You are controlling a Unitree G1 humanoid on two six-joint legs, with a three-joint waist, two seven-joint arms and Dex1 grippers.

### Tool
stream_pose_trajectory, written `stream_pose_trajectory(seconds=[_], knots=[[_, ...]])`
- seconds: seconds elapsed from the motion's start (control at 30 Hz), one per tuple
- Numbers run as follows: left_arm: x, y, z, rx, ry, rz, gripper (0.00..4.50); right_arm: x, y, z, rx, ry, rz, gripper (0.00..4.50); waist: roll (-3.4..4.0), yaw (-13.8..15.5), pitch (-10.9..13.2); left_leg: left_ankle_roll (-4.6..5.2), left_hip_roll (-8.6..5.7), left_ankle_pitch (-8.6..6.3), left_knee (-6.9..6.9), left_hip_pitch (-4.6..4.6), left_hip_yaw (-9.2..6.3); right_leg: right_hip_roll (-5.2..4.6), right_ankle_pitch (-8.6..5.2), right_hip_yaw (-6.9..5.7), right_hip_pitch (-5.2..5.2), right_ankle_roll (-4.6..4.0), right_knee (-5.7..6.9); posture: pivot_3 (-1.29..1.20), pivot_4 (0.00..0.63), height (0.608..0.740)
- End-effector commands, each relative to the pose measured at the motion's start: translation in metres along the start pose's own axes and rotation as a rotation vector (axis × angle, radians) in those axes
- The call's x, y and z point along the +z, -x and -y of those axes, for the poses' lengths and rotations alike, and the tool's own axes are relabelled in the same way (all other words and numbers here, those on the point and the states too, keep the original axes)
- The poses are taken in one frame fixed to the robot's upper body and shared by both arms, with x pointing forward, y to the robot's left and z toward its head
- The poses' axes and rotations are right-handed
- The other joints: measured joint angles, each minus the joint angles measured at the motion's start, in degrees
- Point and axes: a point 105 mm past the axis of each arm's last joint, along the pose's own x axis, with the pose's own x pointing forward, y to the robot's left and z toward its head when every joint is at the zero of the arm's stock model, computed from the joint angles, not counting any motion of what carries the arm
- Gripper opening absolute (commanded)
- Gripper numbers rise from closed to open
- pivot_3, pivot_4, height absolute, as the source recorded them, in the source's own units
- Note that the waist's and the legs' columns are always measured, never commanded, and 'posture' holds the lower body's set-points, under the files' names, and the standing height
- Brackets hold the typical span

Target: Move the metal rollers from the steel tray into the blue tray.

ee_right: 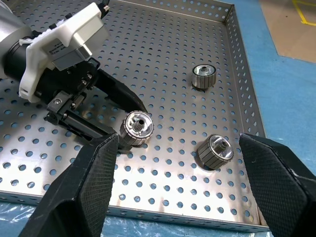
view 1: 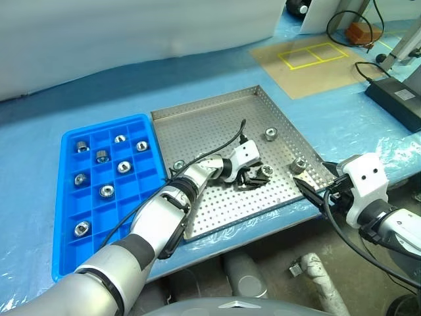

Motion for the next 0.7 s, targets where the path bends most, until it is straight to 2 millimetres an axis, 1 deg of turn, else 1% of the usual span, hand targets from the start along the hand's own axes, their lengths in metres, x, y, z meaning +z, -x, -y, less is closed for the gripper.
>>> stream_pose_trajectory(seconds=[0.03,0.07,0.13,0.2,0.37,0.4,0.5,0.6,0.7], knots=[[0.04,-0.066,0.079,-0.202,0.057,0.171,1.96,0.005,0.0,0.001,-0.018,0.027,0.026,4.02,0.0,0.0,0.0,0.0,0.0,0.0,0.0,0.0,0.0,0.0,0.0,-0.01,0.0,0.0,0.0,-0.85,0.15,0.74],[0.041,-0.066,0.079,-0.208,0.061,0.174,1.96,0.006,0.0,0.002,-0.018,0.027,0.026,4.02,0.0,0.0,0.0,0.0,0.0,0.0,0.0,0.0,0.0,0.0,0.0,-0.01,0.0,0.0,0.0,-0.85,0.15,0.74],[0.041,-0.065,0.08,-0.222,0.061,0.179,1.8,0.006,-0.001,0.002,-0.019,0.028,0.028,4.02,0.0,0.0,0.0,0.0,0.0,0.0,0.0,0.0,0.0,0.0,0.0,-0.01,0.01,0.0,0.0,-0.84,0.15,0.74],[0.04,-0.064,0.08,-0.225,0.05,0.174,1.77,0.006,-0.001,0.002,-0.02,0.03,0.029,4.02,0.0,0.0,0.0,0.0,0.0,0.0,0.0,0.0,0.0,0.0,0.0,-0.01,0.01,0.0,0.0,-0.84,0.15,0.74],[0.043,-0.062,0.071,-0.181,0.047,0.187,1.77,0.007,-0.004,0.002,-0.018,0.031,0.035,4.02,0.01,0.0,0.0,0.0,0.0,0.0,0.0,0.0,-0.01,-0.01,0.0,-0.02,0.01,0.0,0.0,-0.83,0.15,0.74],[0.048,-0.06,0.066,-0.163,0.043,0.209,1.77,0.008,-0.005,0.002,-0.016,0.03,0.039,4.02,0.01,0.0,0.0,0.0,0.0,0.0,0.0,0.0,-0.01,-0.01,0.0,-0.02,0.02,0.0,0.0,-0.83,0.15,0.74],[0.073,-0.048,0.052,-0.159,0.037,0.321,1.77,0.009,-0.008,0.003,-0.006,0.03,0.046,4.02,0.01,0.0,0.0,0.0,-0.01,0.0,0.0,0.0,-0.01,-0.02,0.0,-0.02,0.02,0.0,0.0,-0.81,0.15,0.74],[0.096,-0.033,0.038,-0.155,0.029,0.422,1.77,0.011,-0.014,0.002,0.012,0.03,0.058,4.02,0.01,0.1,0.0,0.01,-0.01,0.0,0.0,-0.01,-0.01,-0.04,0.01,-0.03,0.02,-0.01,0.0,-0.77,0.15,0.74],[0.105,-0.018,0.025,-0.136,0.01,0.461,1.77,0.015,-0.021,0.002,0.03,0.032,0.079,4.02,0.01,0.1,0.0,0.02,-0.02,0.0,0.0,0.0,-0.01,-0.05,0.01,-0.04,0.03,-0.02,0.0,-0.75,0.15,0.74]])
